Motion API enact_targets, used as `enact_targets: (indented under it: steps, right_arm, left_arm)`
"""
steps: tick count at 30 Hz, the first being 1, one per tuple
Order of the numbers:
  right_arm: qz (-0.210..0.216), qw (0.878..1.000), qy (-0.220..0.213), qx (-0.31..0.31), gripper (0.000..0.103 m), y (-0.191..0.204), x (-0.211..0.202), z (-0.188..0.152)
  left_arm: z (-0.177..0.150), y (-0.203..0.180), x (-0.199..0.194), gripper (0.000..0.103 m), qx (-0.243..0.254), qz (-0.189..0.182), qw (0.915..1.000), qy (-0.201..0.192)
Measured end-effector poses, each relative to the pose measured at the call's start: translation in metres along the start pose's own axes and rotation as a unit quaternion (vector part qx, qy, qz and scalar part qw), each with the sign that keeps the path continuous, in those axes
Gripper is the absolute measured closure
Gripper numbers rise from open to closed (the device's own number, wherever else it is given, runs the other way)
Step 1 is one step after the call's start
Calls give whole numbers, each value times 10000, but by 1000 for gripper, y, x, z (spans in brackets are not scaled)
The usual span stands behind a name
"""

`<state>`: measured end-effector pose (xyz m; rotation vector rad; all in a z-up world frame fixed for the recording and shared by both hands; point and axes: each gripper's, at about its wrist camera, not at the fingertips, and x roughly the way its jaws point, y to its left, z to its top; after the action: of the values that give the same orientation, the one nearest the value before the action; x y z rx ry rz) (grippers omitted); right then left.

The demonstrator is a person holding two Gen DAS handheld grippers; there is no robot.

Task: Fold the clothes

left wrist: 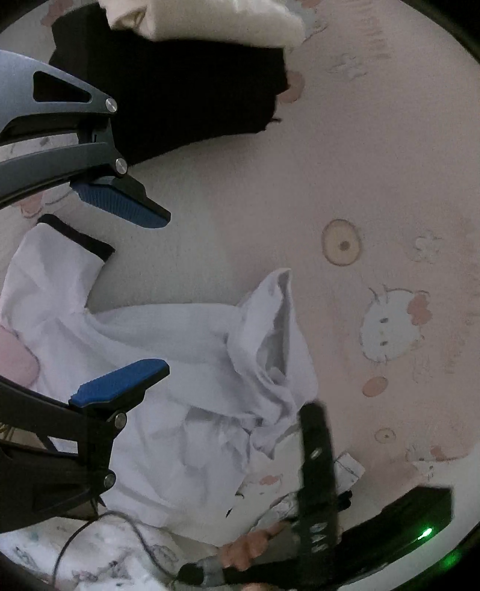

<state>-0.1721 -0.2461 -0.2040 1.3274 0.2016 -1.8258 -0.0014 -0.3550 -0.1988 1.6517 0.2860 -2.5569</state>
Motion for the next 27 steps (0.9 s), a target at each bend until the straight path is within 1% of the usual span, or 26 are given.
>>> enact_targets:
  steps: [2, 5, 8, 10, 11, 13, 15, 18, 20, 21, 23, 24, 25, 26, 27]
  right_arm:
    - [121, 9996, 144, -203, 26, 4, 20, 7]
    - [194, 9972, 407, -604, 26, 15, 47, 11]
    - [228, 9925, 677, -988, 26, 24, 64, 4]
    - [280, 9893, 916, -1096, 26, 27, 75, 0]
    - [237, 9889, 961, -1109, 26, 26, 78, -1]
    - [187, 9888, 963, -1129, 26, 24, 82, -4]
    - [151, 9891, 958, -1111, 26, 19, 86, -6]
    - [8, 9906, 1033, -895, 26, 9, 96, -10]
    - [-134, 9893, 1035, -1016, 26, 12, 102, -16]
    - [-207, 9885, 1037, -1084, 26, 13, 106, -19]
    - [-353, 9864, 1040, -1219, 26, 17, 113, -26]
    - [-426, 9853, 1042, -1287, 26, 18, 116, -29]
    - [-499, 9840, 1043, -1354, 26, 20, 120, -33]
    - [-572, 9827, 1044, -1421, 26, 22, 123, -36]
    - [-645, 9812, 1045, -1488, 25, 24, 126, -39]
  left_arm:
    - [-1, 6, 12, 31, -82, -111, 9999, 100]
    - [-7, 12, 34, 31, -238, -376, 9987, 259]
    - [-15, 12, 53, 31, -229, -445, 9982, 318]
    - [-18, 8, 63, 31, -112, -371, 9984, 405]
    - [-19, 6, 68, 31, -60, -294, 9985, 452]
    - [-21, 1, 76, 31, 11, -199, 9983, 545]
    - [-23, -3, 79, 31, 104, -234, 9983, 531]
    - [-31, -8, 88, 31, 45, -17, 9988, 488]
    - [-36, -10, 96, 31, -44, 112, 9987, 497]
    - [-39, -14, 97, 30, -15, 229, 9991, 355]
    - [-45, -27, 97, 25, 205, 500, 9984, 137]
    - [-49, -30, 97, 24, 212, 563, 9982, -15]
    - [-53, -32, 97, 20, 193, 609, 9978, -157]
    - [-55, -29, 98, 16, 49, 564, 9981, -244]
    - [-56, -27, 98, 14, -70, 489, 9983, -305]
